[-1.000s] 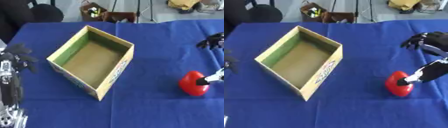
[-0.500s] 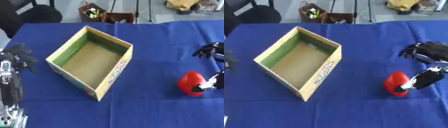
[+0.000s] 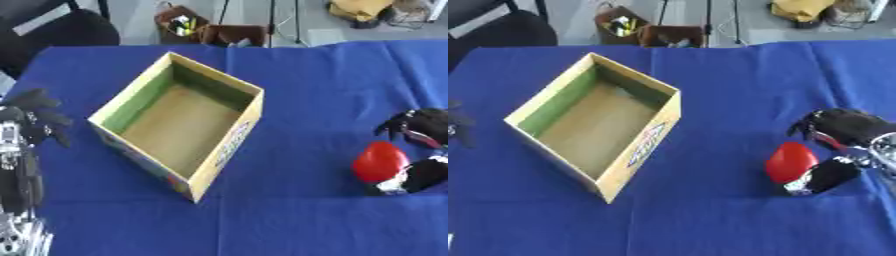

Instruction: Pick up objects on the table and place them in the box.

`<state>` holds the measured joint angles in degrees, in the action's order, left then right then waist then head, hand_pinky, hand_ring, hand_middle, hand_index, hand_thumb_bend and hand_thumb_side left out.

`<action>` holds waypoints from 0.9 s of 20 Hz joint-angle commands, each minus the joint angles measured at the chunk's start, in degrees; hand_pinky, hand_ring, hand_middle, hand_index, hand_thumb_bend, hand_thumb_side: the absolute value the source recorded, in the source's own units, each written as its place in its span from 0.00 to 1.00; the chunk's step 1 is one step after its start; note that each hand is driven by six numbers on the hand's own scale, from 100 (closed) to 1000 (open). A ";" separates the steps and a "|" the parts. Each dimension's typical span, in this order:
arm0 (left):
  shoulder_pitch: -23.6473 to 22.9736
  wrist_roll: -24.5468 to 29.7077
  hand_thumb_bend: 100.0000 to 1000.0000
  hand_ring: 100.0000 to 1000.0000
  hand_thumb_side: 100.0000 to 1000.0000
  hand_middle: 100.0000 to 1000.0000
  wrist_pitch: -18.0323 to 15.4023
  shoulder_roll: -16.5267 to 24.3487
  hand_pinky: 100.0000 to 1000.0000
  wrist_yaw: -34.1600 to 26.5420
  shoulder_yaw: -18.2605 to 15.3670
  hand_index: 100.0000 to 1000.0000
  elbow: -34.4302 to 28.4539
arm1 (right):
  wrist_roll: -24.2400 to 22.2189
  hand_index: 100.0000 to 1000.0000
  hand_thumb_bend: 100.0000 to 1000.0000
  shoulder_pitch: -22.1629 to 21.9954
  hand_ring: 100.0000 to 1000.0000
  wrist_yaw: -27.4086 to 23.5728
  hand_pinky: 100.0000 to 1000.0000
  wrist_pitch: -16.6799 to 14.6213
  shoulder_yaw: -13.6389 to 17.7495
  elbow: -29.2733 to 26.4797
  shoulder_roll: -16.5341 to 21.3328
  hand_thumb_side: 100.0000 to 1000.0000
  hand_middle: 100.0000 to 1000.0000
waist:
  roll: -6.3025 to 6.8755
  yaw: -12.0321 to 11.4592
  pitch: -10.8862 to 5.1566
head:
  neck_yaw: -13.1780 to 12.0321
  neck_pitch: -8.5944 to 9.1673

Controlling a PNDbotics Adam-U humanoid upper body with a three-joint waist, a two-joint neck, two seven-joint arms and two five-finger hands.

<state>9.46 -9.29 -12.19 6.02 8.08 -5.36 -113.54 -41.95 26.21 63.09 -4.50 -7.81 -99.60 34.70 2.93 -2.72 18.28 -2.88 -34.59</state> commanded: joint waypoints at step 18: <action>0.50 0.21 0.00 0.44 0.92 0.52 0.07 0.69 0.21 -0.05 -0.28 0.72 -1.05 | 2.90 0.77 0.41 -0.64 0.42 1.15 0.35 1.14 0.11 -0.73 -1.23 0.75 0.44 | -0.17 -0.13 -0.46 | 0.32 1.13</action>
<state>9.55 -9.16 -12.09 6.02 8.08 -5.36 -113.54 -39.72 24.75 65.01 -3.51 -7.84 -99.24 32.78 2.90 -2.81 18.73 -2.65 -34.09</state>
